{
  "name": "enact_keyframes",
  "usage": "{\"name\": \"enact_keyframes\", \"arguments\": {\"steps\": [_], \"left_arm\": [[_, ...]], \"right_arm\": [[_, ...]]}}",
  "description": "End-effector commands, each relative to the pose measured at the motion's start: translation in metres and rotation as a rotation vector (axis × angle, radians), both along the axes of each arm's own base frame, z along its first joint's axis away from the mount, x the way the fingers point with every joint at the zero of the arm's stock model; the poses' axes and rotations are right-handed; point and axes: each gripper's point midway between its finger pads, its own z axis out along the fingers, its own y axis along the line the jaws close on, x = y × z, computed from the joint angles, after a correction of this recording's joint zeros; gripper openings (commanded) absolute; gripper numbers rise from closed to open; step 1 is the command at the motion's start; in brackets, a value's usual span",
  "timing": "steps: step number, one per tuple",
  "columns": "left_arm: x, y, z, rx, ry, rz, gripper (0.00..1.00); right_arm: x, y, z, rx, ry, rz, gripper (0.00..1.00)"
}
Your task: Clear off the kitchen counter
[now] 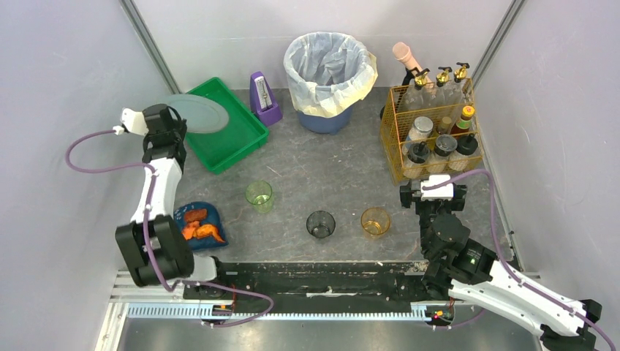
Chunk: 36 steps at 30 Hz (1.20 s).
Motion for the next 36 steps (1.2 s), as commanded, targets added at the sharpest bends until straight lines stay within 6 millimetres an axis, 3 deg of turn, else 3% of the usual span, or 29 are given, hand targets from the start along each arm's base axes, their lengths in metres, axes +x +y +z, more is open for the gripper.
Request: {"name": "enact_keyframes", "arguments": {"steps": [1, 6, 12, 18, 23, 27, 36], "left_arm": [[0.047, 0.013, 0.068, -0.079, -0.362, 0.071, 0.02], [0.09, 0.023, 0.036, -0.062, -0.302, 0.08, 0.02], [0.139, 0.027, 0.012, -0.02, -0.249, 0.051, 0.04], [0.175, 0.025, -0.019, -0.002, -0.169, 0.014, 0.13], [0.185, 0.025, -0.047, 0.005, -0.09, -0.004, 0.29], [0.19, 0.023, -0.071, 0.025, -0.008, -0.039, 0.34], [0.173, 0.024, -0.097, 0.092, 0.177, -0.086, 0.58]], "right_arm": [[0.0, 0.002, 0.005, 0.039, -0.017, 0.01, 0.98], [0.001, 0.003, 0.001, 0.01, -0.003, 0.002, 0.98], [0.003, 0.002, -0.004, -0.028, 0.012, -0.015, 0.98], [0.004, 0.003, -0.008, -0.07, 0.026, -0.027, 0.98], [0.005, 0.004, -0.01, -0.088, 0.033, -0.029, 0.98], [0.005, 0.004, -0.01, -0.088, 0.032, -0.026, 0.98], [0.004, 0.005, -0.008, -0.069, 0.023, -0.014, 0.98]]}}
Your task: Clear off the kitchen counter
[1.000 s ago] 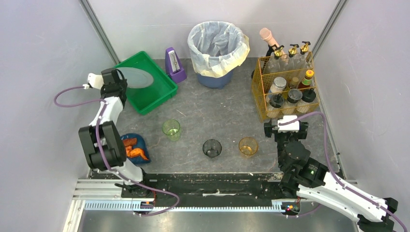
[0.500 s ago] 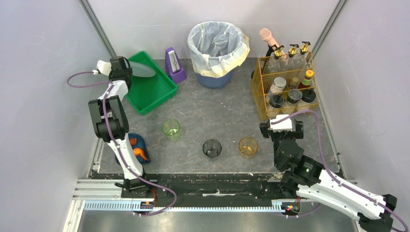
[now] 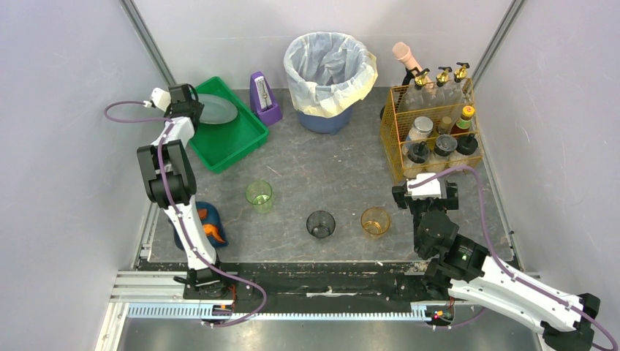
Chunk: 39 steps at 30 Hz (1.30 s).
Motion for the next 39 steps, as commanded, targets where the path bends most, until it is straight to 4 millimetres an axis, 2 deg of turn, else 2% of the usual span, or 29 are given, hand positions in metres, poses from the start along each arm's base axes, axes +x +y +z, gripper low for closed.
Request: {"name": "enact_keyframes", "arguments": {"steps": [1, 7, 16, 21, 24, 27, 31, 34, 39], "left_arm": [[0.007, 0.002, 0.034, 0.095, -0.005, -0.059, 0.61], [-0.008, 0.005, 0.043, 0.185, 0.078, -0.096, 0.73], [-0.024, -0.001, 0.063, 0.342, 0.231, -0.193, 0.77], [-0.034, -0.008, 0.072, 0.34, 0.245, -0.221, 0.8], [-0.047, -0.011, 0.078, 0.326, 0.24, -0.214, 0.8], [-0.067, -0.016, 0.087, 0.31, 0.23, -0.202, 0.82], [-0.105, -0.023, 0.093, 0.276, 0.231, -0.182, 0.81], [-0.139, -0.032, 0.087, 0.237, 0.25, -0.18, 0.82], [-0.203, -0.052, 0.062, 0.157, 0.311, -0.182, 0.81]], "right_arm": [[-0.001, 0.0, 0.006, 0.038, -0.025, -0.001, 0.98], [-0.002, 0.0, 0.01, 0.07, -0.037, 0.012, 0.98], [-0.004, 0.001, 0.017, 0.132, -0.06, 0.042, 0.98], [-0.005, 0.001, 0.021, 0.159, -0.068, 0.055, 0.98], [-0.006, 0.001, 0.022, 0.171, -0.071, 0.064, 0.98], [-0.006, 0.003, 0.024, 0.182, -0.074, 0.08, 0.98], [-0.007, 0.006, 0.026, 0.197, -0.076, 0.101, 0.98], [-0.007, 0.01, 0.027, 0.207, -0.076, 0.122, 0.98], [-0.008, 0.015, 0.03, 0.23, -0.077, 0.157, 0.98]]}}
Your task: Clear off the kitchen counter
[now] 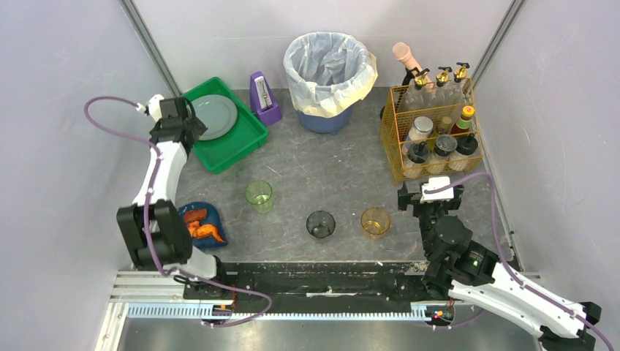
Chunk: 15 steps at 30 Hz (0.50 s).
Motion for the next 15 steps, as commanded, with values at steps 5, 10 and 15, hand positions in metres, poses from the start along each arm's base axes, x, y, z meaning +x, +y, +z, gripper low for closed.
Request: {"name": "enact_keyframes", "arguments": {"steps": [5, 10, 15], "left_arm": [[-0.109, -0.028, -0.037, -0.075, 0.12, 0.051, 0.78], [-0.157, -0.054, -0.071, -0.083, 0.215, 0.006, 0.75], [-0.186, -0.056, -0.096, -0.098, 0.253, 0.061, 0.72]], "right_arm": [[-0.004, 0.009, 0.025, 0.111, -0.044, 0.083, 0.98], [-0.005, 0.011, 0.027, 0.126, -0.052, 0.1, 0.98], [-0.007, 0.009, 0.029, 0.143, -0.058, 0.103, 0.98]]}}
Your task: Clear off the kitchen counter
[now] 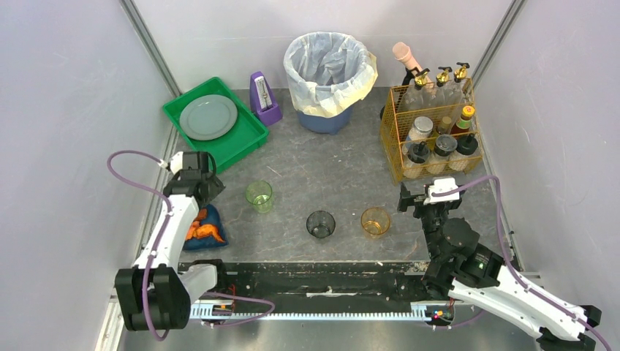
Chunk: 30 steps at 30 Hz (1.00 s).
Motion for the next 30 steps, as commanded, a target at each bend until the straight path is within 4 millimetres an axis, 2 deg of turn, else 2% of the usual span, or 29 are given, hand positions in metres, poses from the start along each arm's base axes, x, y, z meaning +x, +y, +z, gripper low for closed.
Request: {"name": "enact_keyframes", "arguments": {"steps": [1, 6, 14, 18, 19, 30], "left_arm": [[-0.02, 0.007, -0.011, 0.009, 0.004, 0.097, 0.71], [-0.015, 0.001, -0.018, -0.022, 0.034, 0.08, 0.69], [-0.008, -0.004, -0.047, -0.043, 0.106, 0.097, 0.57], [0.003, 0.0, -0.048, 0.006, 0.118, 0.11, 0.52], [0.006, -0.006, -0.049, 0.021, 0.129, 0.084, 0.52], [-0.003, -0.004, -0.079, 0.064, 0.247, 0.108, 0.49]], "right_arm": [[-0.004, -0.001, 0.022, 0.084, -0.041, 0.018, 0.98], [-0.004, 0.0, 0.023, 0.088, -0.043, 0.026, 0.98], [-0.005, -0.003, 0.024, 0.095, -0.048, 0.018, 0.98], [-0.005, -0.003, 0.026, 0.107, -0.058, 0.024, 0.98], [-0.005, -0.002, 0.025, 0.105, -0.057, 0.028, 0.98], [-0.006, -0.003, 0.027, 0.116, -0.064, 0.029, 0.98]]}}
